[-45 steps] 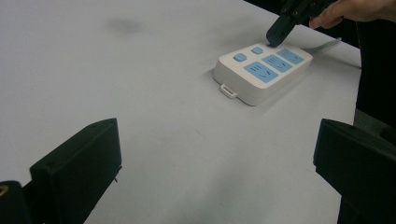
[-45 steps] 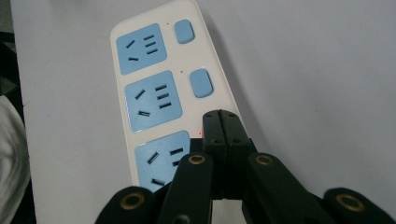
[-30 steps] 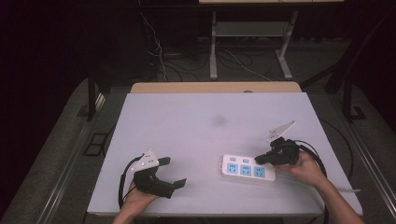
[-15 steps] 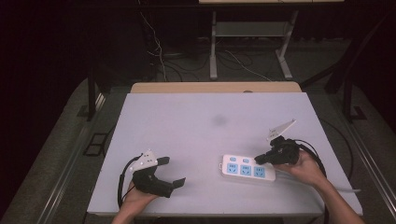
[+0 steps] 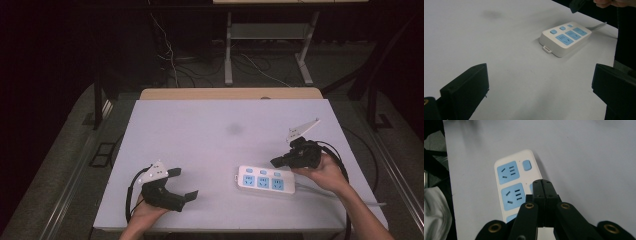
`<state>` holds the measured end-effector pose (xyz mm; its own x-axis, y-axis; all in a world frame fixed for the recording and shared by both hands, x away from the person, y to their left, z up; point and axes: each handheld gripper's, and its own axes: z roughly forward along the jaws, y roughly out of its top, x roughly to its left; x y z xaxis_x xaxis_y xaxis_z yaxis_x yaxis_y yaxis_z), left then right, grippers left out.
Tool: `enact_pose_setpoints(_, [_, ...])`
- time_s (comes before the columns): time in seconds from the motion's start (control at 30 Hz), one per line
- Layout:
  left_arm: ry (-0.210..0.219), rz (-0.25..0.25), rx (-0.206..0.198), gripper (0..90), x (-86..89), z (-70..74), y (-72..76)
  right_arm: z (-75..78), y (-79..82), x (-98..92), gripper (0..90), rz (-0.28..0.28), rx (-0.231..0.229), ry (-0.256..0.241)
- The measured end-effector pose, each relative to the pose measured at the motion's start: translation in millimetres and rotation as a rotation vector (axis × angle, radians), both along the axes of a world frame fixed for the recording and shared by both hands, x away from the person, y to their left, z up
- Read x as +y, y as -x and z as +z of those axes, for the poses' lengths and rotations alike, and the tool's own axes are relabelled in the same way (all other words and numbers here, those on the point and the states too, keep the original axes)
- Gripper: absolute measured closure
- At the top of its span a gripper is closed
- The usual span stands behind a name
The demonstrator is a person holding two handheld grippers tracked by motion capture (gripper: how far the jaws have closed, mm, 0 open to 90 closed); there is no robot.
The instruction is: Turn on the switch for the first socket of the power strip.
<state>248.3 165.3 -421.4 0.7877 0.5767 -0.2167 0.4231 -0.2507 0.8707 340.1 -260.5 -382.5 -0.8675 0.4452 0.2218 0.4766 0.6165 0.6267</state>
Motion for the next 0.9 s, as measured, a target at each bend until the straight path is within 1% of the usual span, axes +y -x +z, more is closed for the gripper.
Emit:
enact_pose_setpoints(0.13, [0.001, 0.0, -0.002, 0.0, 0.2, 0.1, 0.4, 7.8, -1.7, -2.0, 90.0, -0.023, -0.018, -0.026])
enact_pose_setpoints(0.27, [0.003, 0.001, -0.001, 0.0, 0.2, 0.3, 0.5, 12.9, -0.2, -5.4, 90.0, -0.058, -0.029, -0.065])
enact_pose_setpoints(0.33, [0.001, 0.0, -0.001, 0.0, -0.2, 0.2, 0.5, 14.0, 0.1, -6.9, 89.4, -0.066, -0.037, -0.072])
enact_pose_setpoints(0.4, [0.001, 0.0, -0.001, 0.0, -0.2, 0.2, 0.6, 18.4, 2.9, -11.6, 85.9, -0.107, -0.049, -0.116])
enact_pose_setpoints(0.43, [0.002, 0.0, -0.001, 0.0, 0.0, 0.3, 0.7, 18.4, 2.9, -11.6, 85.9, -0.107, -0.049, -0.116])
enact_pose_setpoints(0.5, [0.005, 0.0, -0.001, 0.0, 0.2, 0.5, 0.8, 21.8, 5.4, -14.9, 83.6, -0.131, -0.053, -0.152])
enact_pose_setpoints(0.53, [0.005, 0.0, -0.003, 0.0, 0.4, 0.6, 0.9, 24.7, 8.4, -17.6, 79.9, -0.157, -0.067, -0.168])
enact_pose_setpoints(0.57, [0.009, 0.002, -0.003, 0.0, 0.5, 0.9, 1.4, 25.9, 10.0, -19.1, 78.5, -0.168, -0.077, -0.174])
enact_pose_setpoints(0.67, [0.011, 0.003, -0.003, 0.0, 0.7, 1.0, 1.6, 28.7, 15.5, -25.1, 72.1, -0.2, -0.089, -0.193])
enact_pose_setpoints(0.73, [0.011, 0.003, -0.003, 0.0, 0.8, 1.1, 1.6, 28.7, 19.9, -29.2, 66.5, -0.224, -0.087, -0.21])
enact_pose_setpoints(0.83, [0.013, 0.006, -0.004, 0.0, 0.9, 1.4, 1.8, 27.0, 27.0, -34.4, 55.2, -0.266, -0.1, -0.215])
enact_pose_setpoints(0.87, [0.014, 0.007, -0.004, 0.0, 0.9, 1.4, 1.9, 27.0, 27.0, -34.4, 55.2, -0.266, -0.1, -0.215])
enact_pose_setpoints(0.9, [0.014, 0.007, -0.004, 0.0, 0.9, 1.4, 2.0, 25.2, 31.3, -37.9, 44.2, -0.292, -0.102, -0.231])
